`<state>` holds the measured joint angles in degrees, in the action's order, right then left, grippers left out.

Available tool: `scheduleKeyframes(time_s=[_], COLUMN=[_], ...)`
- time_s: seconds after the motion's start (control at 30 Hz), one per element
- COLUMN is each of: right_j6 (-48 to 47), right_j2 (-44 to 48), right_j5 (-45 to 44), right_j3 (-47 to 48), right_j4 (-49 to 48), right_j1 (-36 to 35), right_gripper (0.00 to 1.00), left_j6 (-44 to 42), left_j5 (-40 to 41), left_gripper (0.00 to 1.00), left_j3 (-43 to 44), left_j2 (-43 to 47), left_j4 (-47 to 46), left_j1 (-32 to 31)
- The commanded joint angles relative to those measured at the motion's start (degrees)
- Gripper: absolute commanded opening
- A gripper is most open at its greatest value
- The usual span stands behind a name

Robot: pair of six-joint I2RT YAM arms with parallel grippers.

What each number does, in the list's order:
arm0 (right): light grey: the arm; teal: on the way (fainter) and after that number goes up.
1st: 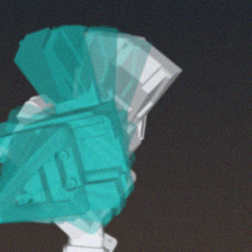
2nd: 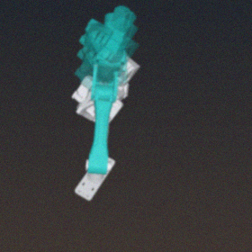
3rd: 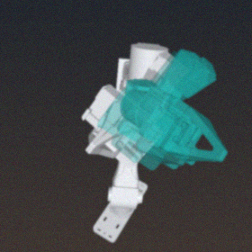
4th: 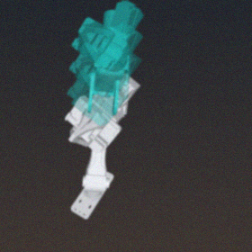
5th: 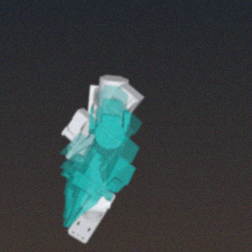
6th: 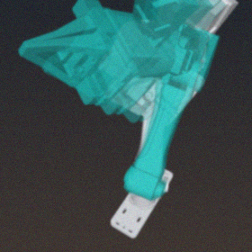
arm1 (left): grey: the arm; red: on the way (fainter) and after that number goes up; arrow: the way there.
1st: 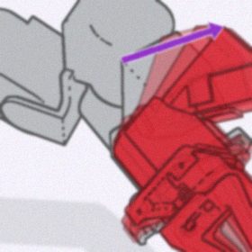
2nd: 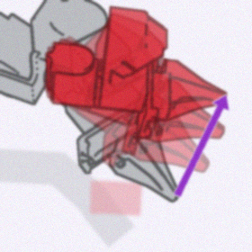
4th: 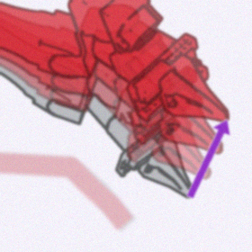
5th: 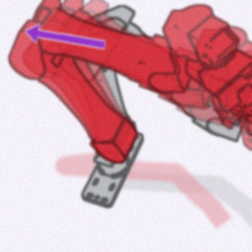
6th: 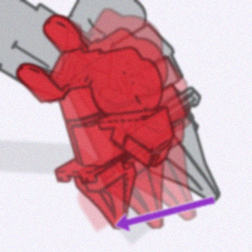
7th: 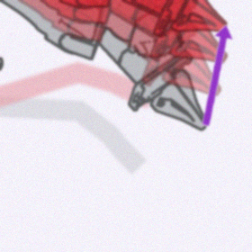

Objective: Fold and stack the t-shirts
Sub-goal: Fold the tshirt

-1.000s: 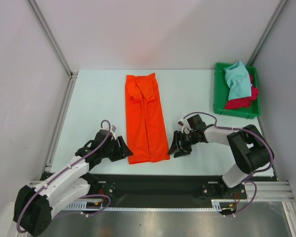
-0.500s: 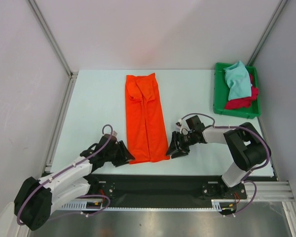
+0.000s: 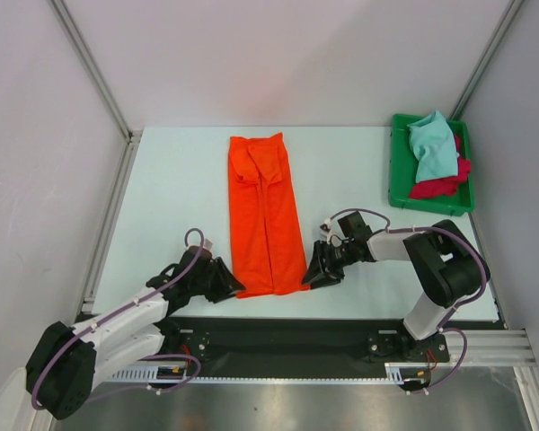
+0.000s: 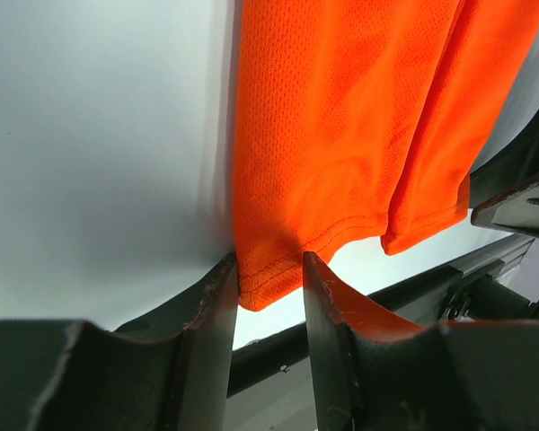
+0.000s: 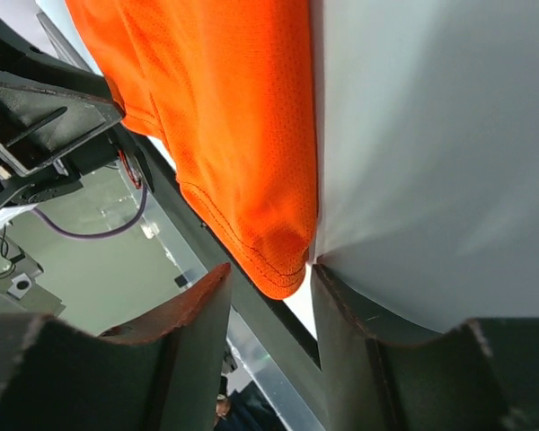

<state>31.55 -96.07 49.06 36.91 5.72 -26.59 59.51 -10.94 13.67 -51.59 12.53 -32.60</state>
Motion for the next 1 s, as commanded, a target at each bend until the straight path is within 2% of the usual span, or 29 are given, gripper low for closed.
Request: scheduleKeyframes(time_s=[0.0,0.1,0.2,0.23,0.27,0.33,0.37,0.4,0.57,0.73,0.83,0.97], right_j6=[0.61,2.37,3.17,3.17,2.82,2.55,1.94,1.76,1.76,0.27,-0.43,-0.96], right_j2=[-1.22,-1.49,-1.75,-1.84,-2.19,-2.28,-1.76,-1.4,1.23,2.38,-0.5,-7.45], right_j5=[-3.97,-3.88,-4.14,-4.15,-3.8,-3.18,-2.92,-3.0,-2.65,-3.7,-3.53,-3.27], right_j3=[-1.66,-2.45,-2.72,-2.72,-2.72,-2.54,-2.45,-2.28,1.49,10.36,17.65,27.32], right_j4=[-0.79,-2.63,-3.34,-3.26,-3.43,-3.87,-3.87,-3.26,-0.27,7.02,9.66,12.21], right_j1=[-0.48,-0.48,-0.48,-0.48,-0.48,-0.48,-0.48,-0.48,-0.13,0.75,2.41,4.61], right_gripper=[0.47,0.41,0.28,0.16,0.11,0.0,0.0,0.0,0.0,0.0,0.0,0.0], left_j6=[0.17,0.08,0.0,-0.09,-0.27,-0.53,-1.05,-1.15,-0.79,-2.98,-5.18,-10.72], left_j5=[1.01,0.92,0.31,0.13,-0.13,-0.75,-1.19,-1.28,-1.45,-1.36,-2.68,-5.92], left_gripper=[0.4,0.35,0.29,0.24,0.22,0.12,0.08,0.0,0.0,0.0,0.0,0.0], left_j3=[-1.37,-1.63,-1.98,-2.16,-2.16,-1.55,-1.19,-0.41,3.2,12.58,18.48,24.81], left_j2=[0.44,0.7,0.62,0.62,0.36,0.09,-0.26,-0.35,0.18,-3.24,-7.37,-15.8], left_j4=[2.05,2.05,1.35,1.09,0.48,0.47,0.3,0.12,1.61,4.68,4.52,2.59], left_j1=[-0.36,-0.36,-0.36,-0.36,-0.36,-0.36,-0.36,-0.36,-0.36,0.69,5.34,14.82])
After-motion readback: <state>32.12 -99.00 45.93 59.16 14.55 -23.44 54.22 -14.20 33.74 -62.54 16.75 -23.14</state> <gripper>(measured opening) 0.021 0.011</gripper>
